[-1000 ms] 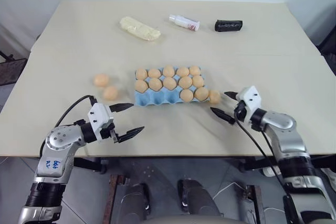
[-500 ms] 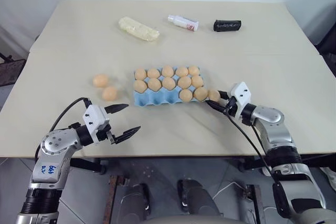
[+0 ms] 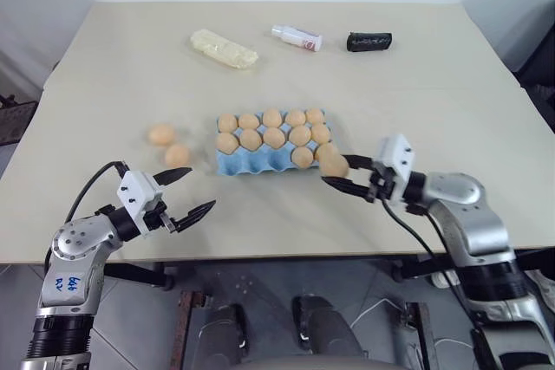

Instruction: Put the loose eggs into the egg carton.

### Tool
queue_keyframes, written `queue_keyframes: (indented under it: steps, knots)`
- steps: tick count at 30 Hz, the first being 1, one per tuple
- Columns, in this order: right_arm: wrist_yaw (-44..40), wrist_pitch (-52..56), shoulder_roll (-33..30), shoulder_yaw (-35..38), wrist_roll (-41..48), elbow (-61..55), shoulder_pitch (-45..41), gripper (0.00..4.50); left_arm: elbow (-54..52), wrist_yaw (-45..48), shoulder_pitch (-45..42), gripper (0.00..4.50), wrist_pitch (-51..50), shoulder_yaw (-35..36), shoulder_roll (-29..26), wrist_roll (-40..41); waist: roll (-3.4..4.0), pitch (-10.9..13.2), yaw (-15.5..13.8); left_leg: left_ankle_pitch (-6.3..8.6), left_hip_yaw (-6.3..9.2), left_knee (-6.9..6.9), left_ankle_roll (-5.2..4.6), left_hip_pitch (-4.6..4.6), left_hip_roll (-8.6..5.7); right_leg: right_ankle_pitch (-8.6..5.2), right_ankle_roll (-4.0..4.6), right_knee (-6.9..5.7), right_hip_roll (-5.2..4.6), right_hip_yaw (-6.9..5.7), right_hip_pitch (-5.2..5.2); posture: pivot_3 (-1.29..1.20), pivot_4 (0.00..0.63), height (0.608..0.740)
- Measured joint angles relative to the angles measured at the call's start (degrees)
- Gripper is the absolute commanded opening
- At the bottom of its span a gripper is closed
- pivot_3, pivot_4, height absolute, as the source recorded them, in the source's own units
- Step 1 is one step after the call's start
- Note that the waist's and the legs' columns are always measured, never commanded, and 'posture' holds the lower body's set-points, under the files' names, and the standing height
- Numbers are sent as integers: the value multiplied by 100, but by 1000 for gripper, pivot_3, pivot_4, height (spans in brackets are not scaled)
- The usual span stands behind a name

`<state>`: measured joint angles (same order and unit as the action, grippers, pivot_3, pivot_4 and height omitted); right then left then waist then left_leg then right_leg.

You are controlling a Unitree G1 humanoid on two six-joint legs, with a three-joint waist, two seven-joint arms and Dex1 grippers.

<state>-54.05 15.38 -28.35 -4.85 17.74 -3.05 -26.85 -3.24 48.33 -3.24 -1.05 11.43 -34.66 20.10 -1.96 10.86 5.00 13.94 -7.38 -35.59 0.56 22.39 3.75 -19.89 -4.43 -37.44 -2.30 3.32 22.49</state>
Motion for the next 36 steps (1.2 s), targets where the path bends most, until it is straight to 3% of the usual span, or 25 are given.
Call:
queue_keyframes:
  steps: [8,9,15,20,30,36]
  knots:
    - [504,1,636,-649,-724,924,-905,1928,1,-77,49,4500,35,74,5,0,-1,-1,-40,-2,20,8,-24,48,-3,-6,11,29,-9,-31,23,0,150,740]
    - [512,-49,687,-668,-772,1070,-925,2486,-3,-86,72,4500,35,89,5,0,-1,-1,-34,-1,23,7,-24,60,-2,-6,10,34,-9,-36,31,0,150,740]
    - [459,-212,871,-747,-861,1368,-996,4471,-71,-145,182,4500,34,120,20,3,-1,-1,-19,-1,25,5,-24,81,-1,-5,8,36,-5,-42,47,0,150,740]
    - [176,-304,535,-529,-630,929,-682,4471,-111,-203,363,4500,30,214,18,9,-1,-1,-30,-1,29,0,-26,80,-1,-5,6,32,-6,-45,43,0,150,740]
    - [-944,-1504,-322,800,375,516,1199,4471,-167,-450,1119,4500,35,1100,0,190,-2,-1,-18,0,53,6,-28,66,0,-5,7,50,-7,-68,10,0,150,740]
    - [-867,-1658,-317,1006,500,539,1301,4471,-147,-905,1081,4500,40,1248,217,188,-2,-1,-31,1,53,-1,-5,40,-2,-3,6,31,-10,-65,-6,0,150,740]
